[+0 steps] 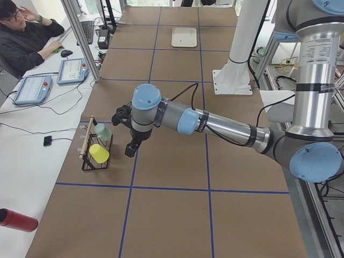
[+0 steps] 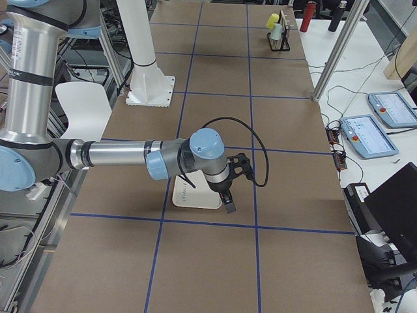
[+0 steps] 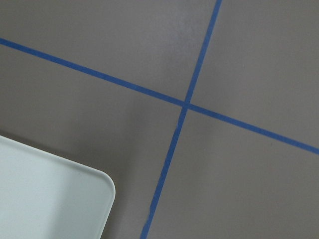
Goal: Left arm grabs green cup and hands to right arm on tray
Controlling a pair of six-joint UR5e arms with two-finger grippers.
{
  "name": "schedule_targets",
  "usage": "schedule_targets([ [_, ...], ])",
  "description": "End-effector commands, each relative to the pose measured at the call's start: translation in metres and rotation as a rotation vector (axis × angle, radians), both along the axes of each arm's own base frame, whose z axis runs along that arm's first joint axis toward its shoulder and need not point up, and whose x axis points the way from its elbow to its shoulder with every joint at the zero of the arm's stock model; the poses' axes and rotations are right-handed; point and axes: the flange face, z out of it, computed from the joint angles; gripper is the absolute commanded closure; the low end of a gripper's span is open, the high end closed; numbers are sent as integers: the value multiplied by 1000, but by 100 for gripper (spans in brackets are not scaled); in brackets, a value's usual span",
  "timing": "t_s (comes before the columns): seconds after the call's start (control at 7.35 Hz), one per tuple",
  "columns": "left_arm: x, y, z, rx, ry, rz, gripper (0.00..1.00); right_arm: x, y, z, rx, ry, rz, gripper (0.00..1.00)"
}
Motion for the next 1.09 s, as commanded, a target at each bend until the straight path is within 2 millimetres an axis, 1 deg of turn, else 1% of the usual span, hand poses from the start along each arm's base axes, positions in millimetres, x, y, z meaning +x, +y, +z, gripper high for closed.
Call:
schedule_targets([
  [0.0,3,-50,-34,-18,36,-70,0,-1,1,0,4,-18,-1,0],
  [0.14,8,-77,-53,-20,45,-90,0,-3,1,0,3,-35,-7,0],
  [0.27,22,-87,-57,-5,50,-71,0,-4,1,-2,6,-48,-12,0],
  [0.41,57,-91,-69,75,55,-12,0,-4,3,-1,3,-51,-13,0],
  [0.54,87,-111,-75,72,70,6,0,-4,3,1,-3,-52,-12,0],
  [0.68,102,-140,-77,-5,90,-30,0,-4,3,2,-6,-52,-12,0],
  [0.82,112,-165,-76,-76,106,-67,0,-4,3,2,-6,-52,-12,0],
  [0.95,125,-192,-75,-93,111,-69,0,-4,3,3,-7,-53,-12,0],
])
